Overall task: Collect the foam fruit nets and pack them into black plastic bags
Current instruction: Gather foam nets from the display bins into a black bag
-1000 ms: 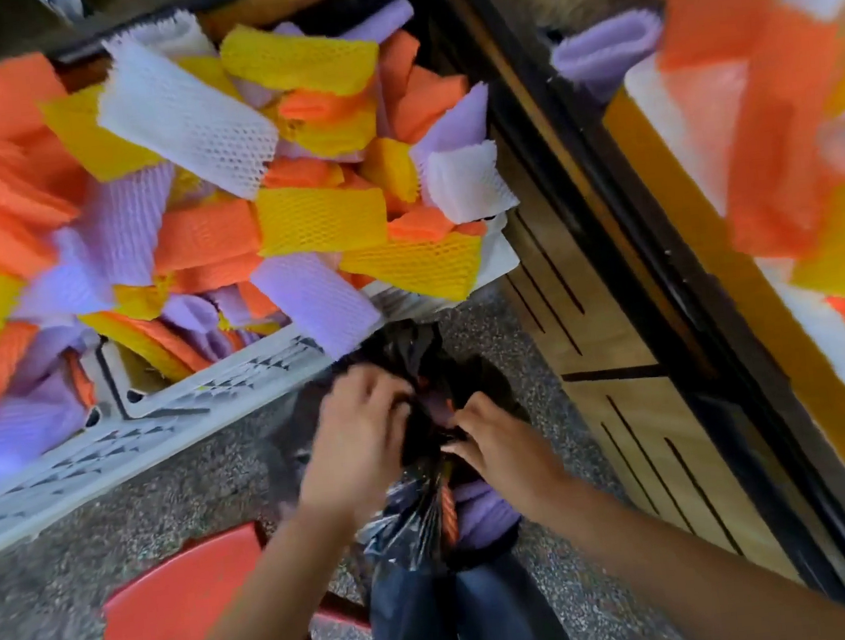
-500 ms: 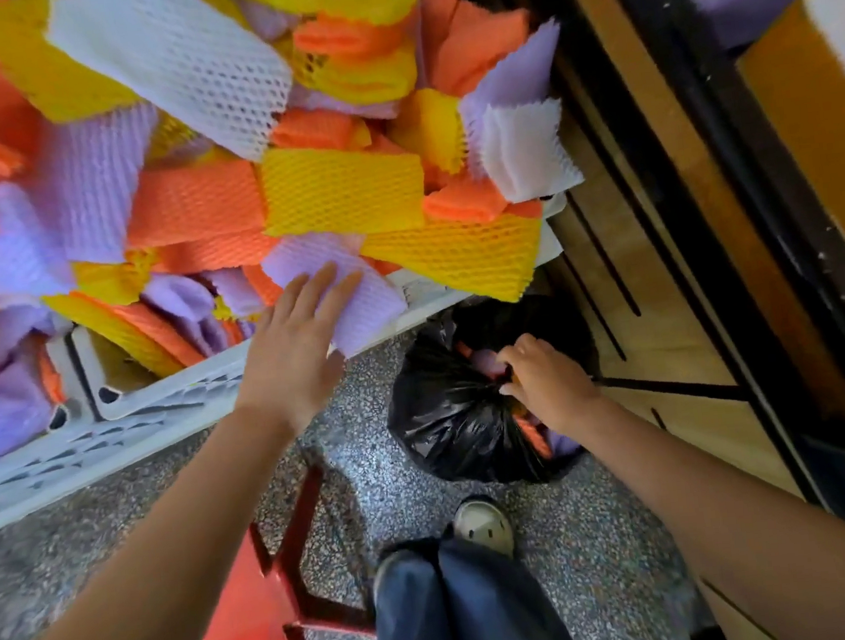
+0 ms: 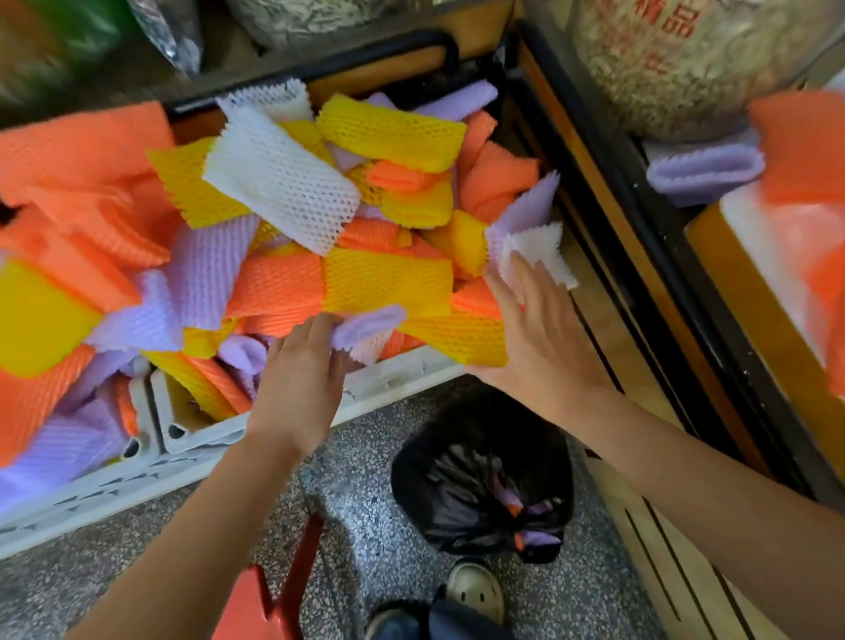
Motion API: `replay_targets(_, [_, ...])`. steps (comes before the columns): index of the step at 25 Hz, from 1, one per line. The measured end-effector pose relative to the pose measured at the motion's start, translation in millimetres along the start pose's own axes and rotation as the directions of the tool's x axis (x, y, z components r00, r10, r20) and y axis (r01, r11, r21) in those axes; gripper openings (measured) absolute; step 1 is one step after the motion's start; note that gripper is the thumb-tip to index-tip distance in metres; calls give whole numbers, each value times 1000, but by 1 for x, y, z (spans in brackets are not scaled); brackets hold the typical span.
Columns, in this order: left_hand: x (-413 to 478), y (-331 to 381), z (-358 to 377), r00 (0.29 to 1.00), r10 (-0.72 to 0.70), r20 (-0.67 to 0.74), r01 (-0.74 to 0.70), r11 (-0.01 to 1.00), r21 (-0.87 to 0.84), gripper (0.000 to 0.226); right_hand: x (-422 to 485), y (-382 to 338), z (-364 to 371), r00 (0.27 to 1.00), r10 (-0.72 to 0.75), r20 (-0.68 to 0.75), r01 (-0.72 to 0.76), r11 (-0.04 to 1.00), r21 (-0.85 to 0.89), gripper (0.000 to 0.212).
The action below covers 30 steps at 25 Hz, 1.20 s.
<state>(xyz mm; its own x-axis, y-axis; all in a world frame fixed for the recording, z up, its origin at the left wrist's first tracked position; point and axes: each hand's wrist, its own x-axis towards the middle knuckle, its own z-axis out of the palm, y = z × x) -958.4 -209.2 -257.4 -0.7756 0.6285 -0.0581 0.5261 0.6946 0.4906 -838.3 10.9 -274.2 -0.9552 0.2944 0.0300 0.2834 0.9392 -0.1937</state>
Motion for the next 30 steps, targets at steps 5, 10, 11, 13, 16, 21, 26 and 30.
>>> replay_targets(5, [-12,23,-22,990,-138,-36,125,961,-248,37,26,13,-8,986,48,161,-55,998,41,56])
replay_targets(10, [-17,51,-15,929,-369,31,343,827,-446,24,28,15,-39,995,91,-44,-75,956,285,33])
replay_targets(11, [-16,59,-13,911,-409,46,378,789,-484,26,26,13,-47,991,113,-74,-83,941,327,35])
replay_targets(13, [-11,80,-11,888,-448,102,416,689,-593,32,19,3,-59,984,156,-85,-111,912,396,37])
replay_targets(16, [-8,116,-16,870,-409,275,426,343,-837,27,-4,-20,-71,989,113,-94,-48,854,518,35])
replay_targets(21, [-15,148,-32,924,-228,306,368,323,-872,30,-42,-35,-84,998,-2,-67,42,789,613,43])
replay_targets(26, [-32,150,-35,890,-323,323,405,231,-885,9,-75,-31,-107,1000,-29,12,11,689,725,46])
replay_targets(30, [-50,145,-36,861,-348,371,457,212,-864,6,-98,-28,-118,988,117,100,-148,547,824,64])
